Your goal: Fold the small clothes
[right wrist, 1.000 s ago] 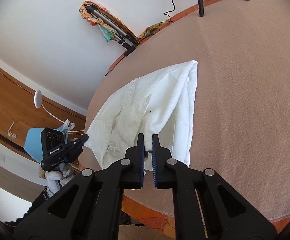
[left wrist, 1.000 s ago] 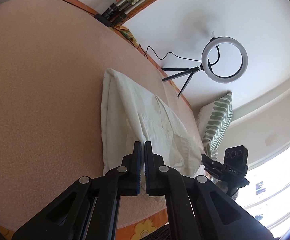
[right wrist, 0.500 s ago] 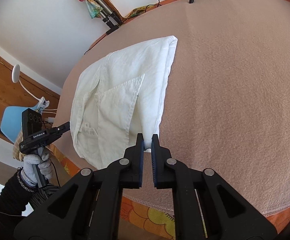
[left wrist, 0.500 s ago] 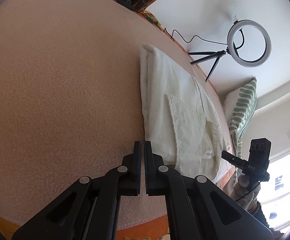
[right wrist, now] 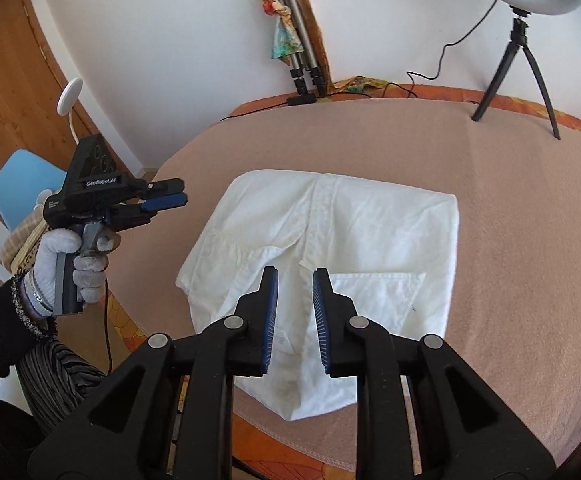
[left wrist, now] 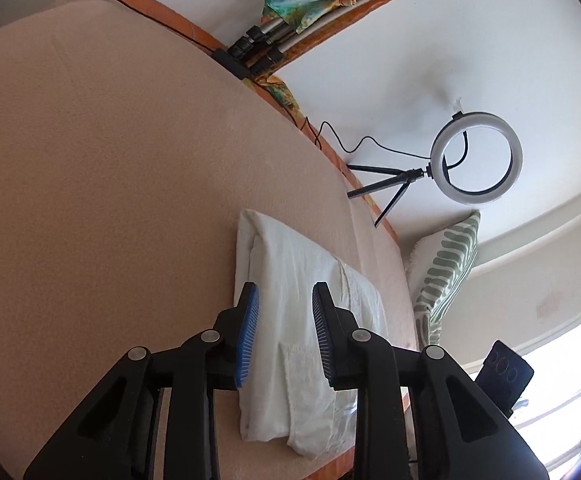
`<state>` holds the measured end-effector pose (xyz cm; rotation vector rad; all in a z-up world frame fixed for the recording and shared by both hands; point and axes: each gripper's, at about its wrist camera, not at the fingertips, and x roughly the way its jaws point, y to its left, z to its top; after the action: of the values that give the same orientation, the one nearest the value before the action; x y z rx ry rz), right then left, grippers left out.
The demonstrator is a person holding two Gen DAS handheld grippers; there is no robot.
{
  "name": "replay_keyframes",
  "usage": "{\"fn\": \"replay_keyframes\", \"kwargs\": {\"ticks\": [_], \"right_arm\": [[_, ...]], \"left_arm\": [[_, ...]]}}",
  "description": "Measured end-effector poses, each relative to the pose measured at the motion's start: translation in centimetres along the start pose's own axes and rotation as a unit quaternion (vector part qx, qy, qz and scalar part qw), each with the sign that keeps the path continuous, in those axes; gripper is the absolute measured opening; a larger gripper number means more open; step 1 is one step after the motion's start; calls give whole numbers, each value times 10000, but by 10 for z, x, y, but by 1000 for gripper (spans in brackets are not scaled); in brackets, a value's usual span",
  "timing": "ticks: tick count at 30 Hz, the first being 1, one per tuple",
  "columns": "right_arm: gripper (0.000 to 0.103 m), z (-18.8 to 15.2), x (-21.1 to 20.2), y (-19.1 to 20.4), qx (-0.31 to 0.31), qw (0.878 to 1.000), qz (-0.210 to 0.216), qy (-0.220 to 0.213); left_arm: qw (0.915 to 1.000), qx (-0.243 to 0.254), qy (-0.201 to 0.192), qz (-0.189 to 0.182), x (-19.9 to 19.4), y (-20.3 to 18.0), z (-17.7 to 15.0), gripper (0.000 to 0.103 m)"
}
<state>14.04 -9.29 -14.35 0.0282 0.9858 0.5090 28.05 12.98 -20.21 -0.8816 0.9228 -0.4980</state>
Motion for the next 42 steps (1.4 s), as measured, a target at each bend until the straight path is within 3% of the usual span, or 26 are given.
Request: {"fn": "replay_keyframes", "kwargs": {"ticks": [8, 16, 19, 22, 24, 25, 27, 30, 33, 35, 39, 42], "right_arm": [[19, 20, 84, 39, -557, 9972, 268, 413], [19, 7, 112, 38, -565, 9934, 414, 906], [19, -1, 118, 37, -559, 9922, 395, 1041], [19, -1, 114, 40, -595, 9916, 494, 1038], [19, 3, 100, 41, -649, 9917, 665, 888], [19, 6, 90, 39, -647, 9924, 718, 760], [19, 13, 68, 30, -625, 9946, 716, 416], [19, 29, 41, 3, -515, 9984, 191, -91], [19, 47, 31, -48, 169, 9992, -174, -326], [19, 54, 34, -73, 459, 9979, -320, -319], [19, 54, 57, -95, 505, 9972, -549, 18], [19, 48, 71, -107, 498, 9959, -688, 311]], "left_arm": [[9984, -474, 245, -208, 42, 14, 27, 30], [9966, -625, 417, -334, 67, 27, 34, 30], [9967, -672, 232, -404, 69, 28, 39, 30], [9994, -234, -27, 246, 62, 18, 44, 30], [9931, 431, -368, 1026, 49, 3, 44, 30], [9893, 658, -492, 1204, 43, -4, 42, 30], [9837, 1009, -697, 1312, 33, -22, 36, 30], [9696, 1712, -816, 1546, 35, -57, 17, 30], [9566, 2242, -752, 1704, 56, -88, -3, 30], [9549, 2370, -599, 1683, 76, -99, -10, 30], [9431, 2672, -391, 1941, 110, -99, -18, 30], [9429, 2547, -192, 2139, 123, -82, -18, 30]]}}
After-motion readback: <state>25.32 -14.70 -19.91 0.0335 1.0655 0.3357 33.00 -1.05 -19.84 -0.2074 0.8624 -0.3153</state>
